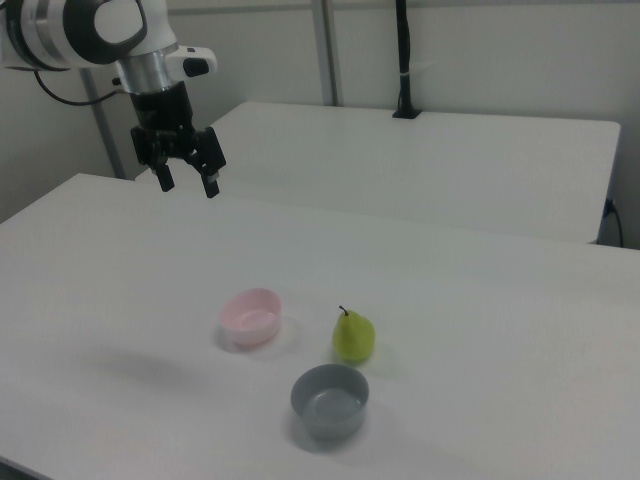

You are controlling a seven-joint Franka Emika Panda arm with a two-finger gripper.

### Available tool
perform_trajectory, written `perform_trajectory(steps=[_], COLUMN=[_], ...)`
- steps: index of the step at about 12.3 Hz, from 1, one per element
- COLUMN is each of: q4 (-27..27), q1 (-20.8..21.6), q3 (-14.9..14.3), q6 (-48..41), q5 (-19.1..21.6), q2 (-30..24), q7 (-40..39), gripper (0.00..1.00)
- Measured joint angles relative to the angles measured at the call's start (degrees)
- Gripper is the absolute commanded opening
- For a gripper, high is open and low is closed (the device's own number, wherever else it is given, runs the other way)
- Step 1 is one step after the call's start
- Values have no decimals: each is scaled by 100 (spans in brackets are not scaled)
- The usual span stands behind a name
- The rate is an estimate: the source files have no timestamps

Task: Place the pear in the bowl
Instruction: 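Move the open gripper over toward the yellow-green pear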

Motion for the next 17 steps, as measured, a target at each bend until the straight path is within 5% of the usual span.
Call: perform_trajectory(steps=[12, 17], q4=[-3, 15], q1=[-35, -640], q3=[-4, -19], q6=[0, 80], q5=[0, 0], q2=[0, 122], q7=[-8, -1046], gripper=[100, 100])
